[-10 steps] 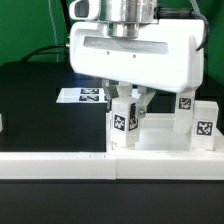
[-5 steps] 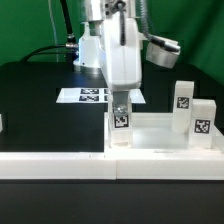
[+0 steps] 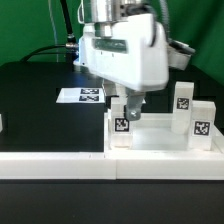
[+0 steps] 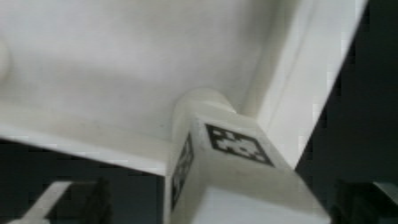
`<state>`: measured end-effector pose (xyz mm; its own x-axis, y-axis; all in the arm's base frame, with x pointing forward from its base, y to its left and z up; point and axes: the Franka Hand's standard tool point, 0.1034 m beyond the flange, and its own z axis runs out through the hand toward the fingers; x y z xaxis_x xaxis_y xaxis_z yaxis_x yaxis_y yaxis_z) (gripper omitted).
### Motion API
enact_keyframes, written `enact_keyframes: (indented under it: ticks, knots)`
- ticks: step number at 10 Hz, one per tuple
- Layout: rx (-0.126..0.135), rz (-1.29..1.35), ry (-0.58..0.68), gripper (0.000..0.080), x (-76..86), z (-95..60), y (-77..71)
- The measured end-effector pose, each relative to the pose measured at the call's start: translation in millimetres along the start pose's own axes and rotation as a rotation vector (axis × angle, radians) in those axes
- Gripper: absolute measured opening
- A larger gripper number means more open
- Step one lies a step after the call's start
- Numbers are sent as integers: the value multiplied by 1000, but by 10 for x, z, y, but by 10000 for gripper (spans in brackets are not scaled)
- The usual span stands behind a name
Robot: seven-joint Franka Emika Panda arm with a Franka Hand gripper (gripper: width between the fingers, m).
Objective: Assemble square table
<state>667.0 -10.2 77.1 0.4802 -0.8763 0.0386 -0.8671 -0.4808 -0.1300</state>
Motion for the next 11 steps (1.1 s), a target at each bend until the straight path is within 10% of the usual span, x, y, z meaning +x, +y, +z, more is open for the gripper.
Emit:
enact_keyframes:
  ticks: [4,6,9,11]
  knots:
    - [-6,-300,8,649,20,4,13]
    - [-70,-650,45,649,10,28,-8]
    - [-81,-721,48,649,18,42,1]
    - [-82,-719,48,401,21,43,4]
